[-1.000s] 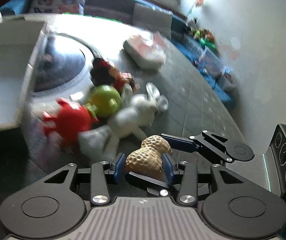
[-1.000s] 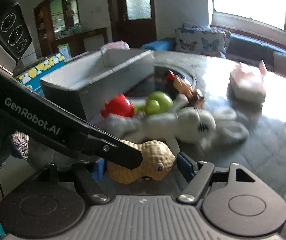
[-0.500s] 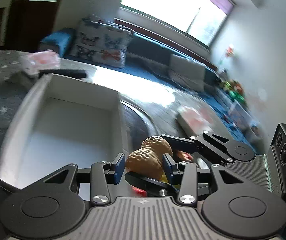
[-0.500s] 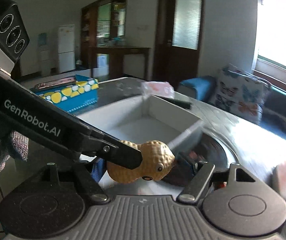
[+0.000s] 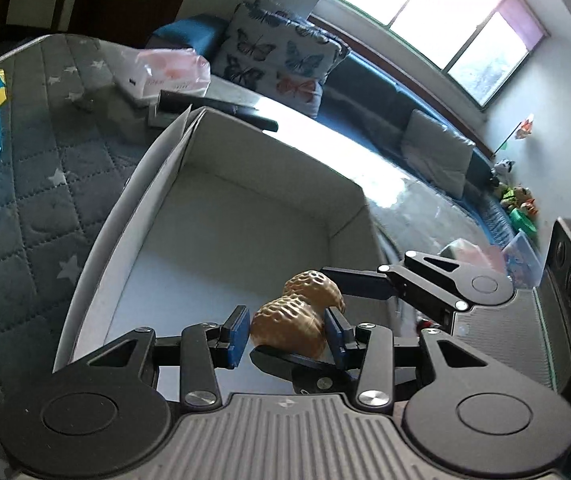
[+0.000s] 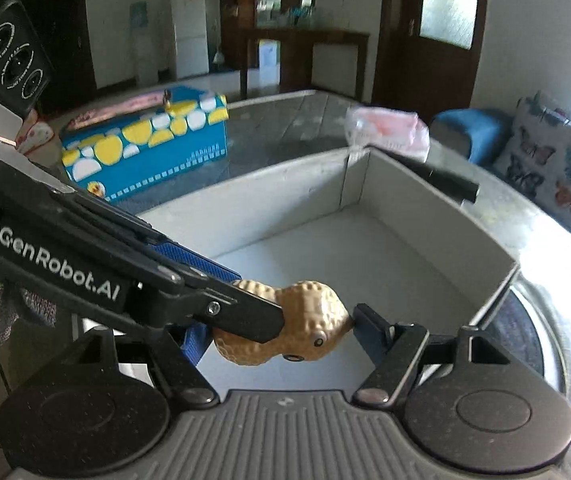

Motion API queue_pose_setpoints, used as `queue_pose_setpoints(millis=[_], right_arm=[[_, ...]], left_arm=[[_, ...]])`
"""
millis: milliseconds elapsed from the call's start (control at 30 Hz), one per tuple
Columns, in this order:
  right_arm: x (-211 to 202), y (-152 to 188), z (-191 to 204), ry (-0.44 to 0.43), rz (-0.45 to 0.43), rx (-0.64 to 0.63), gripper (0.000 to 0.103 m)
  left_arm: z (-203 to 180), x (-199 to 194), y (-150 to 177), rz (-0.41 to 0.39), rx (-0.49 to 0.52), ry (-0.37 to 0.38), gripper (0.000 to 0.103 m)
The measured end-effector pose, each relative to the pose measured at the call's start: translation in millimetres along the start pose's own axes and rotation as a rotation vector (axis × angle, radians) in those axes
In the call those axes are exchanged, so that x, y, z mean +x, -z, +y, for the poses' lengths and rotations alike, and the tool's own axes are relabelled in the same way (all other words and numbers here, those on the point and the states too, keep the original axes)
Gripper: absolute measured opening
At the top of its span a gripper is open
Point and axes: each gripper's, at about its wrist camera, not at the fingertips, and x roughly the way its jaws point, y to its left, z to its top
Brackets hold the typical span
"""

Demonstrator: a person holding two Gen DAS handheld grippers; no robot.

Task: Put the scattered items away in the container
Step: 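Carry the peanut toy with the left gripper over the white box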

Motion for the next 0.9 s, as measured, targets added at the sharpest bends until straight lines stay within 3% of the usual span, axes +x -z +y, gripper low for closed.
queue_pose_setpoints(millis=[367, 900], right_arm=[[32.2, -7.2, -3.8, -0.01, 0.141, -0.083, 0.075], [28.4, -3.4, -1.3, 0.004, 0.123, -0.1, 0.082]], left_arm=[[5.2, 18.9, 1.1, 0.048, 0.002, -0.039, 0.044], [7.5, 15.3, 4.1, 0.028, -0.025, -0.049, 0.044]])
